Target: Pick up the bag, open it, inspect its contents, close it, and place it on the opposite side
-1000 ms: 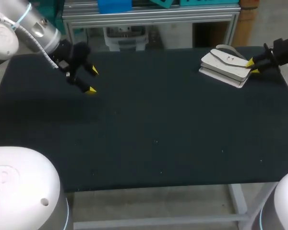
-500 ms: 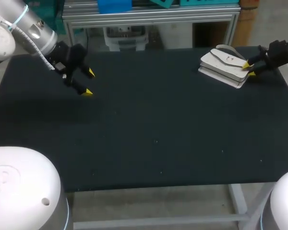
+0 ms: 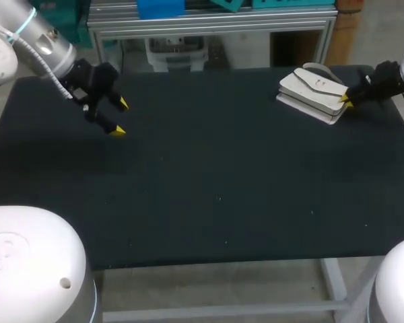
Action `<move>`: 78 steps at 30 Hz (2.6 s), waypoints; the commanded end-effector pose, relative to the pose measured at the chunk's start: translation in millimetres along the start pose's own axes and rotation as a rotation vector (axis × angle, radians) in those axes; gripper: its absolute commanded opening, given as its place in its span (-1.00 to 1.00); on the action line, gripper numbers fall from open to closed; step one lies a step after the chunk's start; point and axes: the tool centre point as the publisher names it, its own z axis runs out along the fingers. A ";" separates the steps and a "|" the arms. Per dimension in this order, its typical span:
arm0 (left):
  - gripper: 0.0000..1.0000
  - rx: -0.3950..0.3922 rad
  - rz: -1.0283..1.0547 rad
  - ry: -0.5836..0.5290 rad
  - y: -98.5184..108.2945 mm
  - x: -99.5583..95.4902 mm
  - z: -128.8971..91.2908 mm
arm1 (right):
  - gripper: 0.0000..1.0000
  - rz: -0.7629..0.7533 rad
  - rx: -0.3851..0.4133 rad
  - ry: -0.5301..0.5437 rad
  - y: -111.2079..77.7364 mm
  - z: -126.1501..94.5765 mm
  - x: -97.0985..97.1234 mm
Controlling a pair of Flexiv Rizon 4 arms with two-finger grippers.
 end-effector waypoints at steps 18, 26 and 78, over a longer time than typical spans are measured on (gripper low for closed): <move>1.00 0.019 0.015 -0.003 -10.6 4.4 -1.6 | -1.00 -0.225 0.348 0.302 -51.1 6.4 17.9; 1.00 0.022 0.035 -0.003 -16.6 9.0 -2.3 | -1.00 -0.327 0.572 0.329 -71.3 10.4 26.0; 1.00 0.074 0.087 -0.015 -18.4 6.6 29.6 | -1.00 -0.550 1.033 0.289 -208.6 64.8 78.0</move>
